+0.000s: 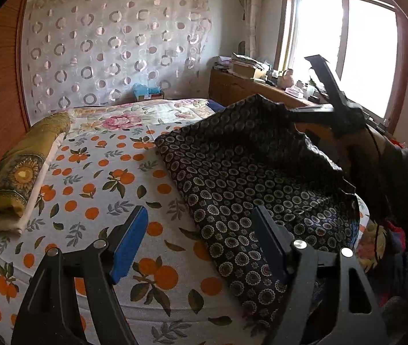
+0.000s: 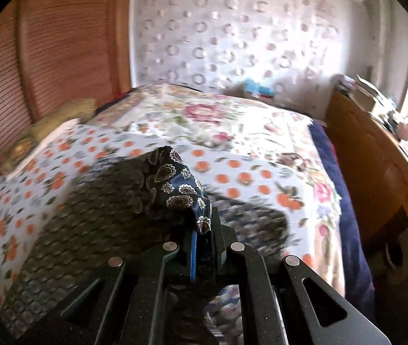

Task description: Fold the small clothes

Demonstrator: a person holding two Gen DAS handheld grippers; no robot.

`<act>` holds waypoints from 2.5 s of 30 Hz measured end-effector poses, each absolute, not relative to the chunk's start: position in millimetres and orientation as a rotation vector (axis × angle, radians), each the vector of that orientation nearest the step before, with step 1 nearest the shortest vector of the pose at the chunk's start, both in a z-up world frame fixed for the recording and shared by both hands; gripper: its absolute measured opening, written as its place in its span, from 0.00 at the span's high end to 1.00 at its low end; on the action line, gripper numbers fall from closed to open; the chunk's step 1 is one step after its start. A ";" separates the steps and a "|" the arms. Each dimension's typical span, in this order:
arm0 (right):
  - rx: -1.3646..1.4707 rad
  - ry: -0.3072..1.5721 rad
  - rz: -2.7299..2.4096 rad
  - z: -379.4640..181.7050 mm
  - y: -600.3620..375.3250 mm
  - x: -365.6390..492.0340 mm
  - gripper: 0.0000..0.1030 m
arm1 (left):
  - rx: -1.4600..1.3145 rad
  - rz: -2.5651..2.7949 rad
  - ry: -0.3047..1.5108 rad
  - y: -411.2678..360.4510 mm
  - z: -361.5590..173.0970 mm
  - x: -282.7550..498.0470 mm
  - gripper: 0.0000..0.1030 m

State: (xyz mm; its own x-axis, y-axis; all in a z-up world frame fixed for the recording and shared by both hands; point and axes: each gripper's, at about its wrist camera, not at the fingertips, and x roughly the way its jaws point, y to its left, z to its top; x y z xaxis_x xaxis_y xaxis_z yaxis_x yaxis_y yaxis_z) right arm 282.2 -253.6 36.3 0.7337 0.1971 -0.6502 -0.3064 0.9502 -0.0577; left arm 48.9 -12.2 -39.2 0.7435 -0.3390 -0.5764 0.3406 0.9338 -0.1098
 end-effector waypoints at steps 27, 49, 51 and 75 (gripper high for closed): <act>-0.188 0.910 0.252 -8.8 -252.6 327.0 0.90 | 0.032 -0.403 0.686 -24.4 -53.9 55.6 0.27; -0.158 0.745 0.186 22.5 -294.8 197.1 0.60 | 0.040 -0.437 0.747 -34.8 -76.6 49.3 0.27; -0.168 0.733 0.205 21.1 -297.6 167.7 0.60 | 0.041 -0.442 0.754 -36.4 -79.7 47.5 0.27; -0.151 0.751 0.261 1.0 -319.3 81.0 0.96 | 0.061 -0.450 0.794 -44.6 -89.0 46.9 0.27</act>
State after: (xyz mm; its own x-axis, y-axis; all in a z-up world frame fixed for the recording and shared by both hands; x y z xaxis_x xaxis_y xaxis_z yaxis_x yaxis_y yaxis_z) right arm 81.0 -319.3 1.0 0.7006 0.1800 -0.6905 -0.2872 0.9569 -0.0419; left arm 46.9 -44.6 -89.0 0.6119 -0.3673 -0.7005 0.4123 0.9039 -0.1137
